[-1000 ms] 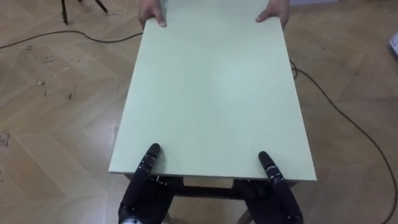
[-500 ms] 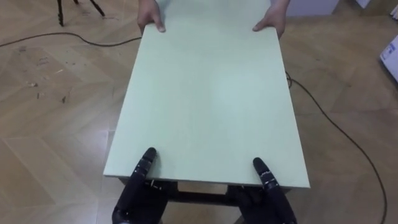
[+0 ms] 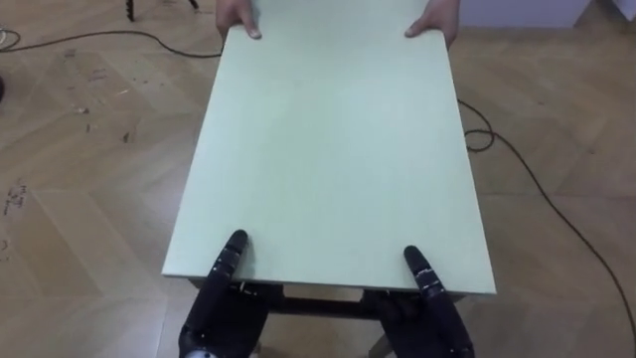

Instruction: Move table with human

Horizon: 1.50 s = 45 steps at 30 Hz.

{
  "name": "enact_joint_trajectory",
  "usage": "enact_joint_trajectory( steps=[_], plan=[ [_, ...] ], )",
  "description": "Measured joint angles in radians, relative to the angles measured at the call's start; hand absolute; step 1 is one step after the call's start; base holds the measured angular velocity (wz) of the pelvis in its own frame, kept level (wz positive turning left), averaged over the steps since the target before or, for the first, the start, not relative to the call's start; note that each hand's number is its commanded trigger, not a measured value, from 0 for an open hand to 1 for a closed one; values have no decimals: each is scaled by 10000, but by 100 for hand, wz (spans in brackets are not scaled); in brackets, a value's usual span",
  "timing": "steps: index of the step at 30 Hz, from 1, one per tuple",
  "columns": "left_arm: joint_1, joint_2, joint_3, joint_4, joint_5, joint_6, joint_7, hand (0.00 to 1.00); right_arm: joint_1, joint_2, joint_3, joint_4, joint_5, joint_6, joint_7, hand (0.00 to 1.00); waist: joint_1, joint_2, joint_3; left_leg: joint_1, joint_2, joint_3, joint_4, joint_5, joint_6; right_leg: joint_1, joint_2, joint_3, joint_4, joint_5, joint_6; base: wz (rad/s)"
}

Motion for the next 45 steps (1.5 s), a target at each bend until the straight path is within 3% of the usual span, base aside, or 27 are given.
enact_joint_trajectory(
  steps=[6,8,12,13,15,16,17,18,19,20,23,26,29,31,35,36,38,40,42,43,44,45],
  plan=[
    [9,-5,1,-245,16,-75,4,100,-36,6,6,-256,-2,11,-57,100,127,18,-4,-28,-367,-705,-237,225,-4,139,-451,-824,592,-518,98,49],
    [-3,-9,3,-247,18,-76,2,100,-37,1,-11,-253,9,18,-56,100,98,11,0,-145,-575,-684,-175,257,68,127,-865,-1221,1178,-881,242,65],
    [6,-87,-6,-245,30,-75,12,100,-37,9,-9,-253,-1,46,-54,100,39,8,3,-299,-996,-949,60,152,303,135,-1476,-1549,2107,-1280,510,63],
    [4,-125,3,-245,69,-75,23,100,-29,12,-9,-249,7,67,-54,100,-1,3,5,-322,-1188,-1253,95,96,397,153,-1651,-1442,2410,-1310,559,81],
    [2,-134,-9,-236,117,-73,113,100,36,71,-24,-195,6,99,-54,100,-232,4,13,-279,-1417,-1913,185,147,521,133,-1843,-721,3074,-1308,573,105],
    [4,-90,-35,-237,127,-75,160,100,140,71,-127,-183,-21,115,-54,100,-388,21,26,-240,-1563,-2397,351,125,572,14,-1719,97,3290,-1362,651,108],
    [1,-22,4,-239,125,-89,164,100,157,168,-133,-165,-55,144,-54,100,-390,28,32,-301,-1635,-2807,392,127,570,-71,-1241,1064,2777,-1661,717,97],
    [-15,0,24,-241,124,-94,164,100,145,174,-130,-169,-53,168,-54,100,-377,34,36,-338,-1658,-2950,390,142,550,-81,-967,1427,2303,-1753,677,79],
    [-57,78,46,-240,113,-94,165,100,86,156,-137,-170,-41,256,-55,100,-341,25,31,-437,-1762,-3190,458,201,509,-133,-532,2014,1521,-1434,747,89],
    [-70,71,34,-232,128,-77,193,100,80,125,-160,-161,-34,277,-58,100,-385,60,18,-449,-1860,-3351,419,272,483,18,-410,2093,1425,-1436,705,80],
    [-51,83,71,-259,200,-73,193,100,19,93,-197,-125,-25,354,-58,100,-19,125,36,-406,-1633,-2889,169,381,411,523,-231,1641,816,-1291,613,48],
    [-17,98,156,-376,221,-79,187,100,-145,57,-128,-128,10,353,-58,100,553,97,37,-348,-1496,-2910,-18,440,325,731,42,1705,280,-1105,511,8],
    [-14,43,224,-496,247,-145,188,100,-372,21,-12,-125,37,315,-58,100,616,73,40,-524,-1441,-2952,2,470,274,819,180,1598,89,-1036,432,43],
    [60,-33,312,-497,243,-183,145,100,-502,41,61,-109,38,313,-75,100,864,47,52,-563,-1421,-2972,-14,482,255,837,210,1543,40,-1039,423,21],
    [179,-212,415,-500,207,-146,111,100,-664,-15,91,-24,28,332,-90,100,840,33,56,-867,-1394,-2917,95,541,257,1103,260,806,-80,-1025,397,56],
    [178,-209,415,-498,207,-144,100,100,-665,-13,91,-24,27,332,-90,100,754,32,57,-959,-1334,-2689,107,586,290,1145,265,639,-86,-1025,397,115],
    [58,-211,423,-485,209,-72,81,100,-706,3,1,-26,25,327,-60,100,361,21,62,-1221,-944,-961,62,913,645,1293,300,326,-134,-1044,388,139],
    [-92,-214,431,-476,207,-16,81,100,-807,-25,-138,-27,-36,353,-61,100,183,37,65,-1402,-793,100,-16,1101,916,1378,351,277,-281,-1131,400,123],
    [-161,-260,438,-477,207,-12,82,100,-905,-21,-207,-28,-80,348,-75,100,155,66,57,-1504,-929,138,-213,1266,895,1372,333,-219,-436,-1216,405,87],
    [-160,-335,439,-479,204,-14,56,100,-960,-94,-239,-90,-98,348,-101,100,191,118,26,-1495,-1214,-62,-576,1508,824,1367,267,-514,-564,-1243,453,71],
    [-164,-402,447,-492,203,-19,11,100,-1026,-150,-273,-116,-138,348,-104,100,168,156,15,-1395,-1425,-249,-1061,1847,597,1345,166,-782,-626,-1245,484,69],
    [-164,-412,449,-493,201,-32,1,100,-1042,-162,-273,-119,-139,350,-116,100,174,164,11,-1332,-1502,-299,-1260,1971,542,1360,49,-918,-636,-1248,489,65]
  ],
)
